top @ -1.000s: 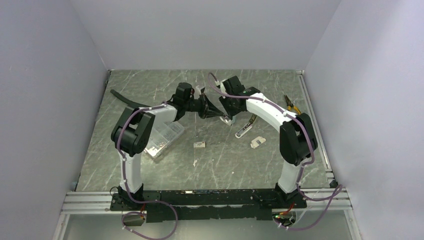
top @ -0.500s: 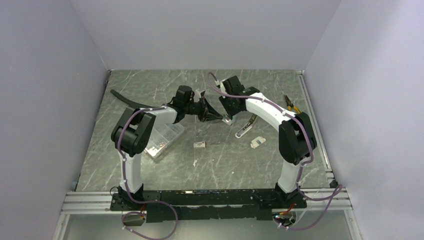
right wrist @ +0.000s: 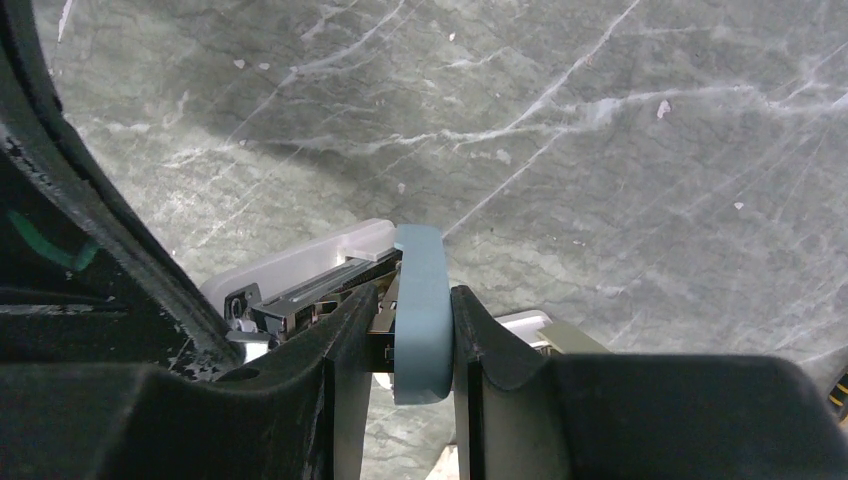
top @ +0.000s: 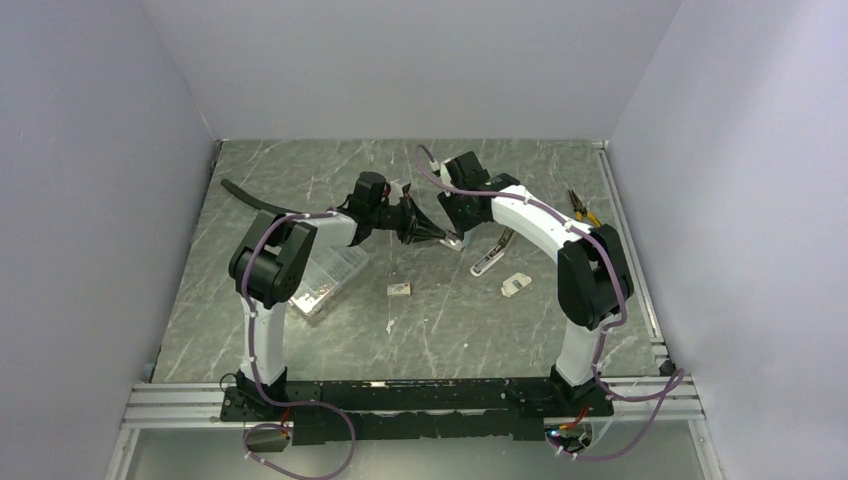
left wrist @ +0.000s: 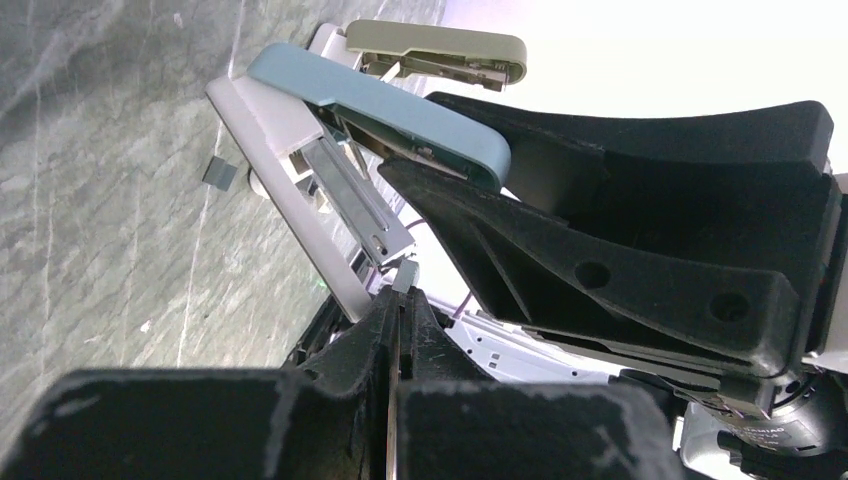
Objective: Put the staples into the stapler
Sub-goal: Open the stapler at the center of the board.
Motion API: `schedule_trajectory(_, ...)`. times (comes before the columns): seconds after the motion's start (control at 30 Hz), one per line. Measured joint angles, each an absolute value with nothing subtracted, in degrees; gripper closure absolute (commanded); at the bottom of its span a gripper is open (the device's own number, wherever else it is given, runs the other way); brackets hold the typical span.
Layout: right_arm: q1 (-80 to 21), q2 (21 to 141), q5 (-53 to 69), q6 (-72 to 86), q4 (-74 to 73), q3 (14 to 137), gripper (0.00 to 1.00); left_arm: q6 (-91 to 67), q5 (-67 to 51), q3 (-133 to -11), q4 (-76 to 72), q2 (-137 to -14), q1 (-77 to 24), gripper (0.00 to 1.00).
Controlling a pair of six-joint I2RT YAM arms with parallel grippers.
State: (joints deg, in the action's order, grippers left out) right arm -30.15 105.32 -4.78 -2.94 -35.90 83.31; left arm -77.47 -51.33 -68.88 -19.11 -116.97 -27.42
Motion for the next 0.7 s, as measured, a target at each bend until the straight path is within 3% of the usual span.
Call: schedule_trajectory(0.7, -26.50, 104.95, -0.49, -2.33, -35.92, 82.43, 0.91, -70.76, -52.62, -66.37, -16.97, -118.76, -26.98, 0.97)
